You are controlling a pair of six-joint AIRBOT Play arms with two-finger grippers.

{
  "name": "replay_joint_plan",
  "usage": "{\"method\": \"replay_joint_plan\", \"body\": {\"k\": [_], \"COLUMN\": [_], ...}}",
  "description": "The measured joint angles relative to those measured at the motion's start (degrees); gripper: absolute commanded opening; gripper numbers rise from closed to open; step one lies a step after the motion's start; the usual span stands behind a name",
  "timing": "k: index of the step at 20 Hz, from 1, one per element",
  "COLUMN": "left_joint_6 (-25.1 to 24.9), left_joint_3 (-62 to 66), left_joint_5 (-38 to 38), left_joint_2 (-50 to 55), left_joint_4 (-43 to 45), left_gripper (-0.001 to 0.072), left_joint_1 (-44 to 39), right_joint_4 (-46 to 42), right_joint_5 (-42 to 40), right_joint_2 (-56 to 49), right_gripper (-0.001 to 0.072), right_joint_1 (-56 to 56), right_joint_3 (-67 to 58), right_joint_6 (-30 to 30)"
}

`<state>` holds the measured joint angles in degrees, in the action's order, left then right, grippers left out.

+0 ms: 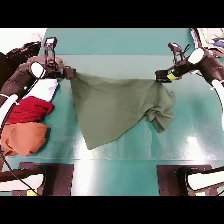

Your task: Fold the shirts.

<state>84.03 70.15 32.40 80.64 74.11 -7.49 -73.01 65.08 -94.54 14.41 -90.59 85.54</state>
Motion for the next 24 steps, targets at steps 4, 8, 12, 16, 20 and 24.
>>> {"method": "replay_joint_plan", "body": {"k": [4, 8, 12, 16, 20, 24], "left_joint_6": [0.2, 0.2, 0.2, 0.1, -0.2, -0.5], "left_joint_3": [1.2, 4.9, 2.1, -12.1, -29.4, -41.0], "left_joint_5": [-0.2, 11.1, 24.8, 31.8, 33.9, 33.7], "left_joint_2": [0.6, -2.2, -7.6, -15.6, -24.3, -29.8], "left_joint_4": [0.0, -0.2, -0.6, -8.3, -17.9, -24.1], "left_gripper": [0.0416, 0.0417, 0.0417, 0.0417, 0.0417, 0.0440], "left_joint_1": [0.2, 3.3, 6.8, 7.9, 8.2, 7.0], "right_joint_4": [0.0, -0.1, -0.1, 0.1, 4.5, 11.4], "right_joint_5": [2.6, 9.8, 15.5, 17.3, 16.6, 15.2], "right_joint_2": [-4.0, -2.1, 5.4, 14.8, 22.4, 27.1], "right_gripper": [0.0348, 0.0303, 0.0303, 0.0291, 0.0165, 0.0484], "right_joint_1": [-0.6, -2.6, -5.0, -6.2, -7.2, -8.9], "right_joint_3": [-7.1, -10.1, -4.6, 6.8, 15.8, 19.5], "right_joint_6": [0.0, -0.2, -0.8, -1.2, -1.6, -2.0]}}
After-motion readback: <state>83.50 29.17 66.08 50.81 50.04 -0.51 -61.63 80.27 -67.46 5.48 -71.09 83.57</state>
